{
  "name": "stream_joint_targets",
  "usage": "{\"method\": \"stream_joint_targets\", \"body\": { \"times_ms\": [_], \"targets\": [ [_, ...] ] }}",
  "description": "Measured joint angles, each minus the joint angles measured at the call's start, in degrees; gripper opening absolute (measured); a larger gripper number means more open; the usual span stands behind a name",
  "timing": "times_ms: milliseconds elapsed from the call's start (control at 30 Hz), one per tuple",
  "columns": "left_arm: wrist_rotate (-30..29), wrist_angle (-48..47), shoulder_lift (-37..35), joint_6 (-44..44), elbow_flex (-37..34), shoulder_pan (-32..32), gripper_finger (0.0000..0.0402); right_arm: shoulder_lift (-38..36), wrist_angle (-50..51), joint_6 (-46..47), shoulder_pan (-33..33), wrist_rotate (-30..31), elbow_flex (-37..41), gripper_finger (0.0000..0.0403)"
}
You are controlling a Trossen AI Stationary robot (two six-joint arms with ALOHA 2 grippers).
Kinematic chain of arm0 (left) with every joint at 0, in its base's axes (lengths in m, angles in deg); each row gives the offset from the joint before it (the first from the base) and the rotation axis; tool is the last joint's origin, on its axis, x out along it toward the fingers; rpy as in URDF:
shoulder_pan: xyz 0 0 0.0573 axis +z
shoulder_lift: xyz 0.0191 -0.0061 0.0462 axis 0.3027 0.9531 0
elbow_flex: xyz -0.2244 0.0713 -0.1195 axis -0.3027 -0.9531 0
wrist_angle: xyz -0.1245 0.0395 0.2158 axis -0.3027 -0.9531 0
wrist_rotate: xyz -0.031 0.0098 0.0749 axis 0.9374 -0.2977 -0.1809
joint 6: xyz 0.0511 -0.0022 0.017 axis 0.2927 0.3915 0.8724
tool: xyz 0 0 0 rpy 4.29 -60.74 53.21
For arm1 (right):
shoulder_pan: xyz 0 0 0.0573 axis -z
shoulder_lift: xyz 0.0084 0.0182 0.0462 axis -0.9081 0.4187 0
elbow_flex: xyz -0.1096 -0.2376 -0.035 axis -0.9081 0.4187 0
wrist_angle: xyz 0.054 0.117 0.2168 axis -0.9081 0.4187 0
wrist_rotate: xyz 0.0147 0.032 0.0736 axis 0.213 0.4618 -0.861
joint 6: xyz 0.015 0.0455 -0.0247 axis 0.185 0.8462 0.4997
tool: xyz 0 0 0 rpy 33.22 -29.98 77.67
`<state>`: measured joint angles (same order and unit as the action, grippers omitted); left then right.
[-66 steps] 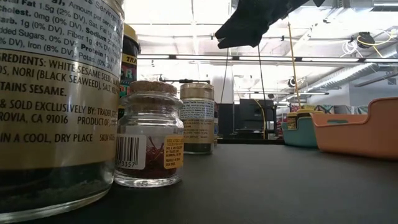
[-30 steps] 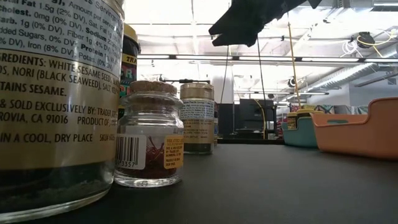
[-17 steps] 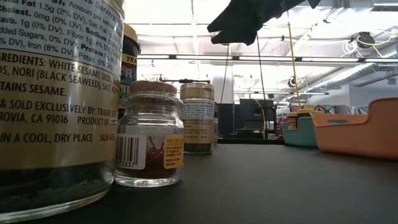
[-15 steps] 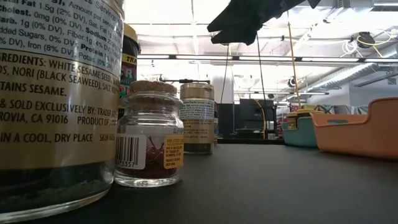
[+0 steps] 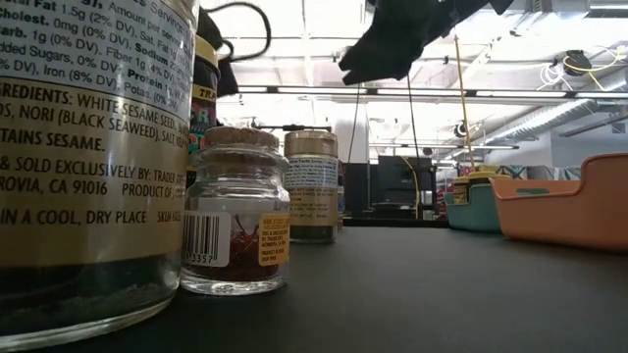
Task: Sort spices by type
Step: Adjust the black spice bottle
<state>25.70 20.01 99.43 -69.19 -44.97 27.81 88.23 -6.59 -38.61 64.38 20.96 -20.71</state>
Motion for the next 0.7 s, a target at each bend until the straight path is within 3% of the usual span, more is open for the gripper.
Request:
{"method": "stream_joint_targets", "body": {
  "times_ms": [700],
  "targets": [
    [1.1,7.7,15.6,0.2,0.0,1.0,0.0315,0.0,0.8,-1.7,0.0,0.0,0.0,0.0286]
  ]
}}
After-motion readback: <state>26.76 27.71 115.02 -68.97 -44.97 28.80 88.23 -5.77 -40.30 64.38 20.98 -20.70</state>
